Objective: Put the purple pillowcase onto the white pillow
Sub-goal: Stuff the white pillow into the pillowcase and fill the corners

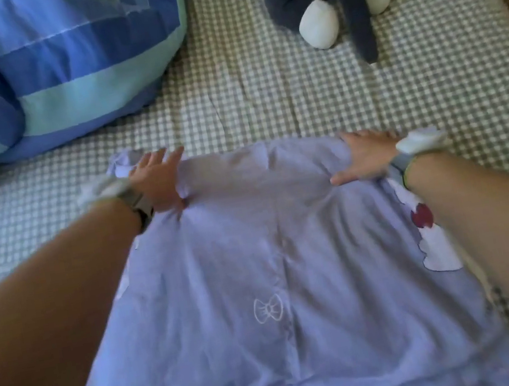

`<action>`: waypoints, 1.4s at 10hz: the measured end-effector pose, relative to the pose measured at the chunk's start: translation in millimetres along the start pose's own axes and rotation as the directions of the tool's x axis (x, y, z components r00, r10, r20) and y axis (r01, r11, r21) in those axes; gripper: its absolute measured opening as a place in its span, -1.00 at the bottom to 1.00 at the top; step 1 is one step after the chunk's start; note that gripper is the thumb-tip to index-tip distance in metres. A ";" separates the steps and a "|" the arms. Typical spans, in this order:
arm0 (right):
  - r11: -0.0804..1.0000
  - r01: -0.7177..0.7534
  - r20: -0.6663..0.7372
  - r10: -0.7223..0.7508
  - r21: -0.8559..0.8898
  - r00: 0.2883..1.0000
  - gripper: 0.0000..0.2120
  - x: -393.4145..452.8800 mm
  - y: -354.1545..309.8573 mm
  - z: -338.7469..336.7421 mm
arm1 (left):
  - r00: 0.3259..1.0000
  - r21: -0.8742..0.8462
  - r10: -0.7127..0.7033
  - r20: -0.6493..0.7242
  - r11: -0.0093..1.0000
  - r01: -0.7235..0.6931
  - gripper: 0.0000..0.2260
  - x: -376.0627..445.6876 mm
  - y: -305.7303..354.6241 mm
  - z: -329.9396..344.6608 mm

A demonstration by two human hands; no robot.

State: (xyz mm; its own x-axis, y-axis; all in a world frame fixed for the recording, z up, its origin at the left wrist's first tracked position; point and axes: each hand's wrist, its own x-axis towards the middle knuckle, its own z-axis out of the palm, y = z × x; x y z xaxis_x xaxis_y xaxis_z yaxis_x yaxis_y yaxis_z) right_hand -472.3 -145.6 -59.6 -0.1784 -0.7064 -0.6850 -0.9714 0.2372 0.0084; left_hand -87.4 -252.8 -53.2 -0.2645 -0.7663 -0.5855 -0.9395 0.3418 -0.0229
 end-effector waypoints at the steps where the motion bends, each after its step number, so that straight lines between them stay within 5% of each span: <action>1: 0.995 0.012 0.093 -0.022 0.102 0.995 -0.07 23.2 1.4 26.2 | 0.967 0.094 0.041 0.252 0.993 -0.067 0.01 47.0 6.8 1.8; 3: 0.999 0.043 -0.094 -0.044 -0.006 0.995 -0.56 -48.1 -21.9 13.6 | 0.987 0.166 0.122 0.109 0.976 -0.139 -0.47 -38.8 22.0 -11.8; 4: 0.998 0.053 -0.085 -0.051 0.020 0.995 -0.59 -104.3 -14.2 -20.2 | 0.991 0.132 0.136 0.006 0.982 -0.136 -0.58 -95.7 4.0 -39.4; 5: 0.996 -0.005 -0.568 -0.046 -0.088 0.821 -0.64 -135.0 -13.7 -91.0 | 0.975 0.153 0.138 -0.173 0.982 -0.112 -0.62 -128.0 -8.6 -109.1; 6: 0.976 -0.127 -0.855 -0.090 -0.179 0.510 -0.62 -187.6 -7.0 -193.2 | 0.898 0.085 0.140 -0.417 0.990 -0.115 -0.56 -169.3 -14.3 -217.6; 7: 0.990 0.104 -0.846 -0.133 -0.092 0.516 -0.88 -221.9 7.4 -225.0 | 0.843 0.160 0.182 -0.506 0.980 -0.116 -0.60 -202.0 -4.0 -238.9; 8: 0.980 0.087 -0.809 -0.198 -0.181 0.553 -0.75 -218.4 17.4 -184.2 | 0.709 0.252 0.262 -0.655 0.960 -0.122 -0.87 -212.4 5.0 -202.5; 9: 0.972 0.117 -0.756 -0.234 -0.206 0.612 -0.75 -212.1 28.6 -65.6 | 0.614 0.206 0.345 -0.710 0.936 -0.287 -0.96 -217.5 5.8 -79.2; 10: 0.974 0.151 -0.479 -0.215 -0.168 0.851 -0.70 -229.6 23.4 49.7 | 0.789 0.076 0.393 -0.473 0.910 -0.408 -0.90 -244.5 4.1 55.0; 11: 0.976 0.214 0.289 -0.192 -0.045 0.938 -0.86 -251.2 14.1 155.2 | 0.934 -0.078 0.336 0.125 0.941 -0.328 -0.87 -277.3 -13.5 183.4; 12: 0.991 -0.022 0.173 -0.001 0.132 0.985 -0.75 -237.6 12.3 171.6 | 0.830 -0.353 0.416 0.371 0.890 -0.288 -0.80 -273.5 2.2 157.7; 13: 0.970 -0.074 -0.025 0.082 0.233 0.996 -0.80 -217.8 -1.1 144.0 | 0.998 -0.323 -0.039 0.043 0.945 0.051 -0.85 -259.9 9.1 128.0; 14: 0.918 -0.074 -0.113 0.127 0.389 0.985 -0.89 -183.4 -20.5 108.1 | 0.991 -0.390 -0.120 -0.066 0.917 0.085 -0.78 -218.0 13.9 98.1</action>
State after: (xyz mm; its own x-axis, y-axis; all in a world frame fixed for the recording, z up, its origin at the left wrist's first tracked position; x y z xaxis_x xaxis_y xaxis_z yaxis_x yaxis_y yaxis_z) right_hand -402.8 51.3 -12.9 -0.3171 -0.7412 -0.5917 -0.8177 0.5298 -0.2254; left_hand -21.4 -27.6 -5.4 -0.1633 -0.8359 -0.5241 -0.9688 0.0354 0.2453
